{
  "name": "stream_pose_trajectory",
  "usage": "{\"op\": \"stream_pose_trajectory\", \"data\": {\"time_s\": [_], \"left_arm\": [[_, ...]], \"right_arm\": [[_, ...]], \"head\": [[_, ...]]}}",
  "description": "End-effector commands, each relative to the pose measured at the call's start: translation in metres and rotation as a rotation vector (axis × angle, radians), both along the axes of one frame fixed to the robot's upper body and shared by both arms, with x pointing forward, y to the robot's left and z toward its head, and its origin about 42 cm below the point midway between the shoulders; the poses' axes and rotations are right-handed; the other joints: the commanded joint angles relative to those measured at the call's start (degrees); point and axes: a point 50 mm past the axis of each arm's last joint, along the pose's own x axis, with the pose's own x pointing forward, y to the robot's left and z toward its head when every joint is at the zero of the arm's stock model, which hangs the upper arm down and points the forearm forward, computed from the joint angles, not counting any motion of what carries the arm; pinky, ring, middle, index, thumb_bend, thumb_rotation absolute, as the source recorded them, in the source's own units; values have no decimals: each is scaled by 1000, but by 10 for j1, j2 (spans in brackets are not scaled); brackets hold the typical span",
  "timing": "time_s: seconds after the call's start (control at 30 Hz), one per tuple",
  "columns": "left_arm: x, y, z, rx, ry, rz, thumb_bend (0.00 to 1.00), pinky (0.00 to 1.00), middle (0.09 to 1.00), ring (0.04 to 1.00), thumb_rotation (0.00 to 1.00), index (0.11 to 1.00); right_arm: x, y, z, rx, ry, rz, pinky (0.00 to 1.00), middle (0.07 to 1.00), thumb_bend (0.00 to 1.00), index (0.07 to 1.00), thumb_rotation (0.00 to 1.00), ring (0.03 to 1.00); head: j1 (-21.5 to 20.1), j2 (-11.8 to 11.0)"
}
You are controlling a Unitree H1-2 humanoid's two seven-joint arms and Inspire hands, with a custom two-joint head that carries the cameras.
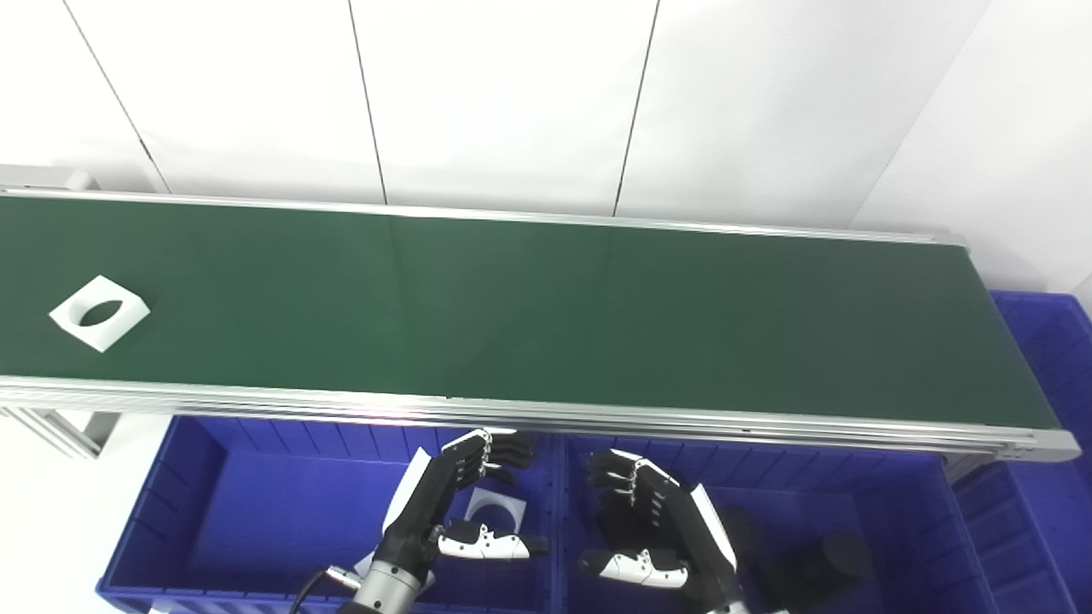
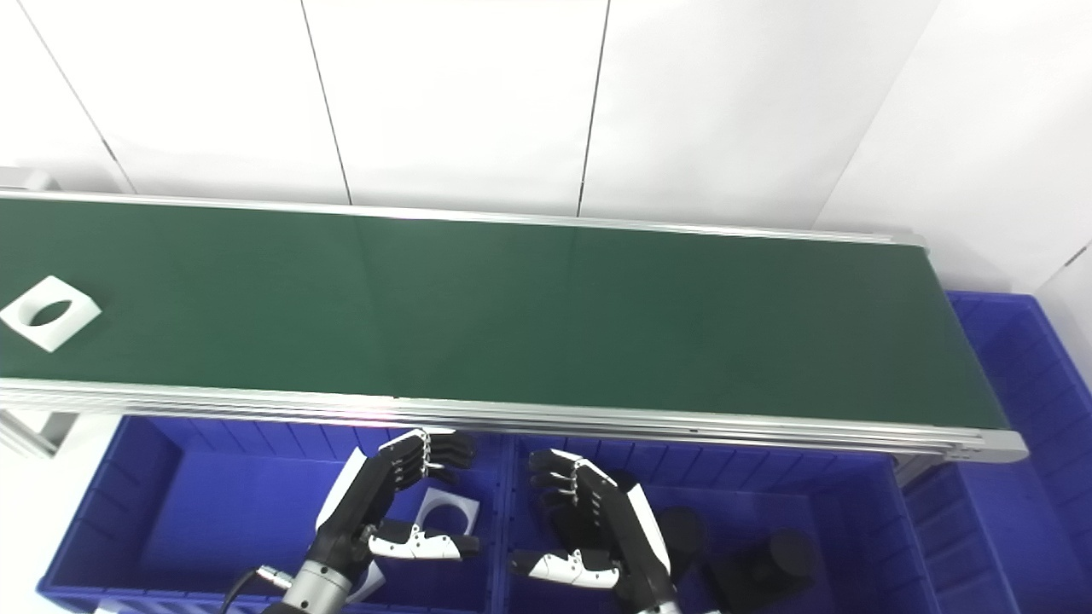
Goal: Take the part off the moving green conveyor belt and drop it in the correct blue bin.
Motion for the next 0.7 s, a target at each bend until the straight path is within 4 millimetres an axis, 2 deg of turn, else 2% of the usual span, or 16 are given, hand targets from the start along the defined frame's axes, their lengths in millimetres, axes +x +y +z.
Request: {"op": "stream_pose_trajectory", "data": {"time_s": [0.0, 0.33, 0.67], "left_arm": [[8, -2, 11, -21, -68, -1, 803, 586, 679, 662, 87, 672], [8, -2, 11, -10, -74, -2, 803, 572, 677, 656, 90, 671], [10, -2, 10, -20, -68, -6, 800, 575, 678, 659, 44, 671]], "right_arm": [[8, 3, 11, 26, -79, 1, 671, 785, 939, 758, 335, 741], [7, 4, 10, 30, -76, 3, 662, 780, 925, 748, 303, 733], [7, 6, 9, 22, -74, 11, 655, 779, 930, 751, 316, 729]], "head": [[1, 0], [0, 0], [-1, -2]]}}
